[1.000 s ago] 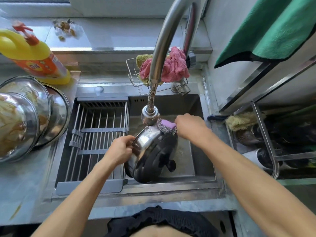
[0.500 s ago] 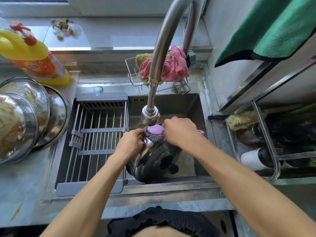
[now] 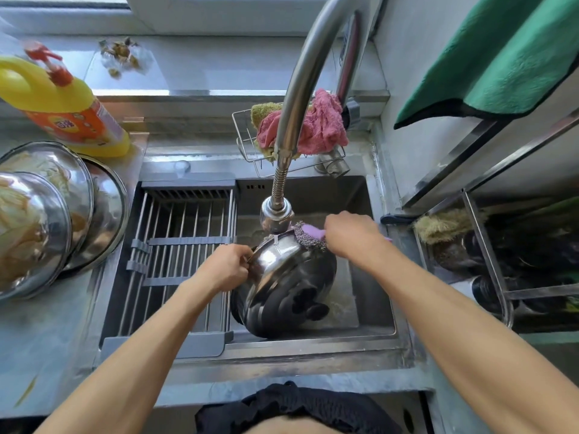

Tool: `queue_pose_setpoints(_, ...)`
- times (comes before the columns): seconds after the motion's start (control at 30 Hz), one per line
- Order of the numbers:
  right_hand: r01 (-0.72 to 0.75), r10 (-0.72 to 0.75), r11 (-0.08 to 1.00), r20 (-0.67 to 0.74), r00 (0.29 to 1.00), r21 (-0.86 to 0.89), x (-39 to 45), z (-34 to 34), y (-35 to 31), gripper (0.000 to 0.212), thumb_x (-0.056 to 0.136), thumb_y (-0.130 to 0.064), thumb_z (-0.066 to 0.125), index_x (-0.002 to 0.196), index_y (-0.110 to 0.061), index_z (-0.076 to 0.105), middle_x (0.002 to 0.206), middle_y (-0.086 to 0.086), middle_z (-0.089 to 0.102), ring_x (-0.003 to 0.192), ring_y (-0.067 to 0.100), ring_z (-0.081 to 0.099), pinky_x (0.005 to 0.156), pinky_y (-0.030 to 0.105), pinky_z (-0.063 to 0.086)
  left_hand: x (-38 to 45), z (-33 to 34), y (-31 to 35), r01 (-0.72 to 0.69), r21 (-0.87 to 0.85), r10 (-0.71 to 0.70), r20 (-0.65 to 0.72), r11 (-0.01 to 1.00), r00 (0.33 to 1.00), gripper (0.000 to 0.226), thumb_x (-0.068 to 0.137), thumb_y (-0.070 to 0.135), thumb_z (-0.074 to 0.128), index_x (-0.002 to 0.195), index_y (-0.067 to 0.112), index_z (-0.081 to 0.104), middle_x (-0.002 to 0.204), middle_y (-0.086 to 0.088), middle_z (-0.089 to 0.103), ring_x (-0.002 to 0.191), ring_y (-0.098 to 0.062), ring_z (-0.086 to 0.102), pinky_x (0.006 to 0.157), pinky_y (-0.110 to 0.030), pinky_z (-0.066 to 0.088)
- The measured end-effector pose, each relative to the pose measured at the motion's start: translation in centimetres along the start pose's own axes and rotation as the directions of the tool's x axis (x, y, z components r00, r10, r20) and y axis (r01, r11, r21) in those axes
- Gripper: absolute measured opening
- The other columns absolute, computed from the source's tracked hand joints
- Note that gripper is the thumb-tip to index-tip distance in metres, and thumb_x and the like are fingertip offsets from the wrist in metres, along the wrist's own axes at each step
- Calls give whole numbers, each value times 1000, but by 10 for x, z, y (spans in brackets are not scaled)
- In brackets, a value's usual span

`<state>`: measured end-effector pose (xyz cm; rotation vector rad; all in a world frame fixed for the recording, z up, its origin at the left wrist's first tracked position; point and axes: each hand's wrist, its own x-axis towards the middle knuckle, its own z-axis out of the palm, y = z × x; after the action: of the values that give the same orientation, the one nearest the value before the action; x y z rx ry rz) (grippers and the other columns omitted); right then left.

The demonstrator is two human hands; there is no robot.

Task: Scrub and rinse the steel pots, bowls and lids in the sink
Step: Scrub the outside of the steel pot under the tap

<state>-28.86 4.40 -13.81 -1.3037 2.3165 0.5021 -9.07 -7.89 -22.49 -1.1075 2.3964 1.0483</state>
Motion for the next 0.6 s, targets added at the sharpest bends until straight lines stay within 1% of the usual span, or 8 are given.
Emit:
queue_pose_setpoints(0.07, 82, -83, 997, -62, 995, -10, -4, 4, -12, 32, 102, -28, 37, 114, -9, 61, 112, 11, 63, 100, 33, 63, 72, 34, 40, 8, 1, 12, -38, -53, 35, -54, 998, 998, 27, 90, 6, 55, 107, 19, 72, 100, -5, 74, 93, -22, 68, 82, -34, 56)
queue_pose_setpoints(0.13, 163, -162, 987, -107, 981, -2, -6, 6, -24, 24, 96, -17, 43, 109, -11, 62, 110, 11, 65, 94, 33, 63, 70, 33, 39, 11, 8, 26, -77, -118, 61, -133, 990, 989, 34, 91, 5, 55, 114, 20, 74, 105, -4, 75, 98, -24, 68, 87, -35, 55)
queue_pose_setpoints(0.2, 112, -110, 994, -68, 992, 15, -5, 3, -16, 26, 96, -20, 43, 112, -12, 62, 111, 10, 64, 86, 32, 59, 70, 33, 40, 6, 8, 21, -57, -176, 33, -134, 983, 990, 41, 88, -3, 51, 115, 17, 74, 101, 0, 73, 97, -22, 67, 84, -32, 55)
queue_pose_setpoints(0.27, -11, 11, 1000, 3, 1000, 19, -2, 1, 3, 39, 102, -36, 36, 121, -10, 58, 117, 11, 60, 96, 33, 61, 75, 35, 43, 0, 3, 2, -4, -177, -2, -32, 984, 999, 42, 88, -6, 50, 115, 17, 73, 100, 0, 73, 96, -20, 68, 84, -35, 57)
queue_pose_setpoints(0.33, -66, 66, 998, 41, 997, -5, -2, 3, 10, 45, 103, -41, 32, 124, -9, 57, 120, 12, 60, 106, 35, 62, 79, 37, 46, -1, -2, -5, 36, -96, -31, 55, 995, 998, 39, 86, -3, 53, 112, 20, 70, 99, -2, 73, 94, -20, 67, 84, -37, 58)
queue_pose_setpoints(0.4, 10, -10, 1000, -11, 1000, -9, -3, 5, -4, 34, 102, -30, 38, 121, -10, 59, 118, 11, 62, 103, 33, 63, 74, 35, 43, 7, 1, 7, 9, -105, -10, -6, 994, 1000, 39, 88, 0, 54, 118, 20, 69, 107, -5, 73, 97, -21, 66, 84, -33, 55)
queue_pose_setpoints(0.5, 112, -111, 993, -47, 993, 23, -3, 4, -22, 26, 92, -15, 48, 114, -13, 62, 110, 10, 64, 84, 30, 58, 70, 34, 41, 10, 11, 28, -55, -175, 28, -152, 983, 988, 43, 92, 0, 53, 128, 17, 69, 118, -10, 72, 108, -27, 65, 91, -30, 50)
queue_pose_setpoints(0.6, 2, -3, 998, 7, 1000, 68, 2, 4, -2, 32, 100, -28, 41, 120, -11, 59, 115, 11, 61, 95, 32, 61, 76, 36, 45, 4, 8, 5, -7, -206, -11, -86, 979, 996, 47, 87, -6, 48, 121, 18, 71, 110, -5, 72, 107, -24, 65, 92, -34, 54)
